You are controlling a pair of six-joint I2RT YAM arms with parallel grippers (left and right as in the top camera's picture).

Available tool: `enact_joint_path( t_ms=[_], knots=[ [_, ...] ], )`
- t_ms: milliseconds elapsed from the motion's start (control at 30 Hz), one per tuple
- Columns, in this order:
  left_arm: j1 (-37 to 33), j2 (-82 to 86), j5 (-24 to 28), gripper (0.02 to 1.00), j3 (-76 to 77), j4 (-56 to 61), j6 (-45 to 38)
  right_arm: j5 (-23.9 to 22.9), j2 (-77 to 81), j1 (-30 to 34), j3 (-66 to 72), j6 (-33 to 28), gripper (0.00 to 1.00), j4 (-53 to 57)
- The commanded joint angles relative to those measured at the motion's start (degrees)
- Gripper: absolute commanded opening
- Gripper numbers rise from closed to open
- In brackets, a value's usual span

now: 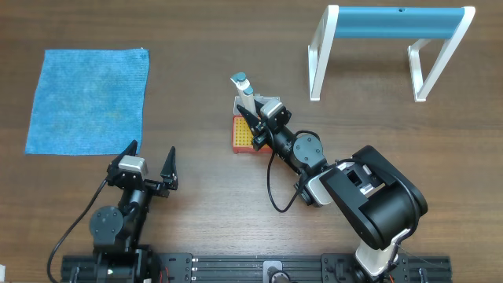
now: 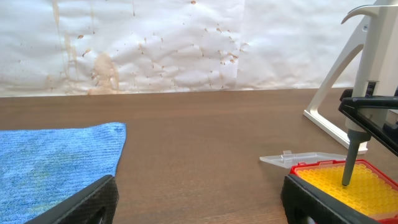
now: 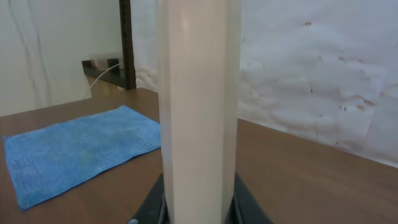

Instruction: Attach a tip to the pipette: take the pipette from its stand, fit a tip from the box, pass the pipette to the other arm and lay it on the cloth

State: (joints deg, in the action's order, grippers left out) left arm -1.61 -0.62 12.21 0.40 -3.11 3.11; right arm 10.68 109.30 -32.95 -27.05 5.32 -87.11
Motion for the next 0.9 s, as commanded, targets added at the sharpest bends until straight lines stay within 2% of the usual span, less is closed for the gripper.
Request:
enact_joint_path(
  t_ms=[33, 267, 733, 800, 900],
  knots=[
    [0.13, 0.42, 0.04, 0.847, -0.09, -0.42, -0.13, 0.52, 3.98, 0.24, 3.37, 0.63, 0.080, 3.32],
    [0.13, 0.42, 0.04, 0.847, -0.09, -0.42, -0.13, 0.57, 2.25, 0.31, 2.03, 0.66, 0.080, 3.21],
    [0.13, 0.42, 0.02, 0.847, -0.09, -0.42, -0.13, 0.59, -14.25, 1.70, -2.40, 0.66, 0.080, 3.41],
    [0.13, 0.42, 0.04, 0.847, -0.09, -0.42, -0.13, 2.10, -15.93, 1.68, -2.43, 0.66, 0.080, 3.48],
    [0.13, 0.42, 0.04, 0.849, -0.09, -0.42, -0.13, 8.72, -19.26, 1.64, -2.47, 0.68, 0.080, 4.22]
  ],
)
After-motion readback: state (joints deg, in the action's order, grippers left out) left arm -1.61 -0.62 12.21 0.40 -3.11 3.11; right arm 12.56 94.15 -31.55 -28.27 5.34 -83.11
